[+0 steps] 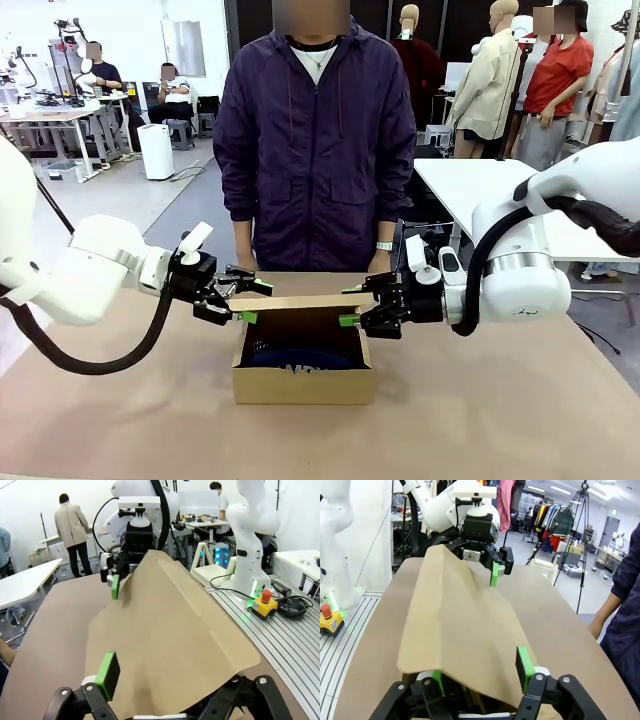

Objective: Pack the items into the box.
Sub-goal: Close the Mailer Box.

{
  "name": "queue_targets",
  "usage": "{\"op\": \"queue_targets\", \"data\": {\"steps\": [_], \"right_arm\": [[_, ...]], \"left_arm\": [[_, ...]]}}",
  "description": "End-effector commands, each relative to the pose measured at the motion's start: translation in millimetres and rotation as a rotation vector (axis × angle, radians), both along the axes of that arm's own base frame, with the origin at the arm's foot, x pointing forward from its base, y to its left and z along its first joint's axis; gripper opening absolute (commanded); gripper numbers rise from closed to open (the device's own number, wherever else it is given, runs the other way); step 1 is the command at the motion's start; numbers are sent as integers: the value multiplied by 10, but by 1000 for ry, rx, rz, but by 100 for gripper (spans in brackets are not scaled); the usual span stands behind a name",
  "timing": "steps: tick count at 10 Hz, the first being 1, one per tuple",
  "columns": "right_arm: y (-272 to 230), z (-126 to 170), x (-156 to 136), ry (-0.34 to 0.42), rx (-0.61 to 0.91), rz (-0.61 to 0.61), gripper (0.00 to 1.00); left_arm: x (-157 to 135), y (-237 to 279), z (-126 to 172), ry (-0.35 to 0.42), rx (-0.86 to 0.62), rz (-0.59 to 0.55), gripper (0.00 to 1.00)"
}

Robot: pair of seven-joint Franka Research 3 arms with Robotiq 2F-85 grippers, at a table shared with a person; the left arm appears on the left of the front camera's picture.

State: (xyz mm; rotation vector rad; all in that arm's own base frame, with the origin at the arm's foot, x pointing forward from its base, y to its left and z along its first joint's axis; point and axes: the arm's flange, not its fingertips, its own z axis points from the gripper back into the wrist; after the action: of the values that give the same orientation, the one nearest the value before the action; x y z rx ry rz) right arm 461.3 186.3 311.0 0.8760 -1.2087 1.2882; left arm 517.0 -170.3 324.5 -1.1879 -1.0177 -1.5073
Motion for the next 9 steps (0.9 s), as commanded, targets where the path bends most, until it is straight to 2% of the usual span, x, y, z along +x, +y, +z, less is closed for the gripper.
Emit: {"op": "queue_targets", "data": {"steps": [1, 3, 5, 6, 8, 9], "right_arm": [[-42, 29, -13, -16, 8, -6, 100], [-148, 78, -55, 1, 4, 7, 100], [-621, 264, -209, 53, -47, 23, 100], [-864, 392, -276, 84, -38, -9, 100], [-1130, 630, -298, 120, 37, -54, 100], [-1115, 718, -231, 96, 142, -128, 100]], "left_arm": [[-23, 46, 81, 8, 30, 6, 100], [-47, 181, 163, 18, 59, 8, 100], [-126, 616, 384, 64, 182, 21, 100], [-163, 888, 527, 78, 168, 48, 100], [-170, 1255, 783, 123, 56, 136, 100], [-93, 1259, 878, 71, -101, 209, 100]]}}
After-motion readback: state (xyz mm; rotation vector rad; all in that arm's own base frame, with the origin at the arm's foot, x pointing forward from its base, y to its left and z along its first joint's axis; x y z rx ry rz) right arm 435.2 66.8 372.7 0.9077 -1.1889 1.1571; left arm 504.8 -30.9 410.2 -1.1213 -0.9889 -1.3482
